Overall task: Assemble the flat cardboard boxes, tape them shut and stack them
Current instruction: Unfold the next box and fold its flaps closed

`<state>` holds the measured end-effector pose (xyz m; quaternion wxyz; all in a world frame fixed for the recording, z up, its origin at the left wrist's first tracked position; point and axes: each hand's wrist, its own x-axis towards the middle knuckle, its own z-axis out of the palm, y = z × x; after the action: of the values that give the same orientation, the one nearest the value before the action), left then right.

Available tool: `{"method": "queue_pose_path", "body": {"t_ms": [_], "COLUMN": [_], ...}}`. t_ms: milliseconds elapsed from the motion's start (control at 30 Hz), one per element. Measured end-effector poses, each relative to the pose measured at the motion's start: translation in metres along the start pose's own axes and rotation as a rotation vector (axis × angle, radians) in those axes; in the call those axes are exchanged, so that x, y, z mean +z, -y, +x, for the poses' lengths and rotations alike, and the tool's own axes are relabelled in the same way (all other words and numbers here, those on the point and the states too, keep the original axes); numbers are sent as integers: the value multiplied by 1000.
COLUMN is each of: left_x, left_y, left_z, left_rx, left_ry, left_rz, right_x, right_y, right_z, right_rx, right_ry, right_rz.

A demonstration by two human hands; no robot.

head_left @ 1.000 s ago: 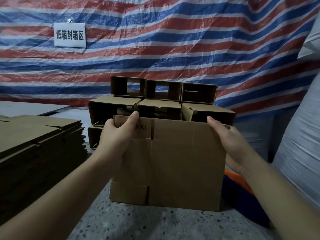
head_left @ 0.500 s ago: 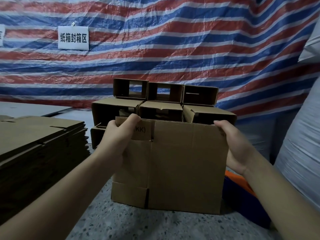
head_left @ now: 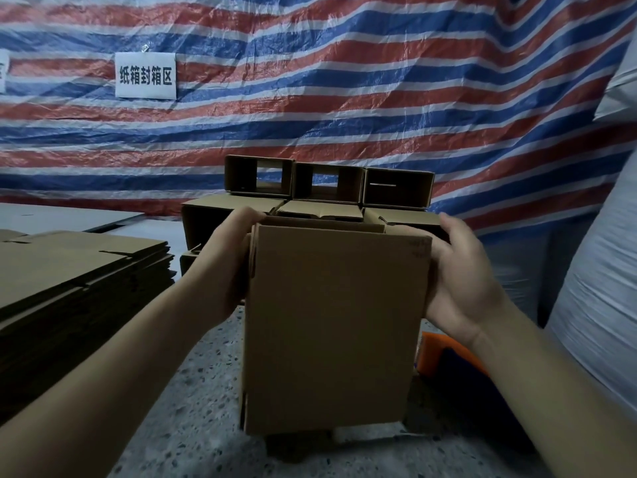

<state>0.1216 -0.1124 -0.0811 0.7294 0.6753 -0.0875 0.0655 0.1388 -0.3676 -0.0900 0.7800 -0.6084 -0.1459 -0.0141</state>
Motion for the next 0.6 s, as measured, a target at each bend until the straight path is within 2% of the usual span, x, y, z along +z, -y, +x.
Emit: {"method": "queue_pose_path", "body": {"t_ms": [100, 233, 467, 600], "left_x": [-6, -4, 1, 0], "left_y": [11, 24, 35, 32], "left_z": [-1, 3, 4, 3], "left_rx": [-8, -14, 41, -9], "left_ry": [-9, -19, -48, -71], "left_rz": [-129, -101, -92, -158], "right_x": [0, -1, -10, 1], "right_y": [-2, -20, -44, -52], "right_z": [2, 7, 1, 2], "right_rx": [46, 120, 127, 128], "right_ry": [-36, -50, -39, -12], "right_rz": [75, 101, 112, 128]}}
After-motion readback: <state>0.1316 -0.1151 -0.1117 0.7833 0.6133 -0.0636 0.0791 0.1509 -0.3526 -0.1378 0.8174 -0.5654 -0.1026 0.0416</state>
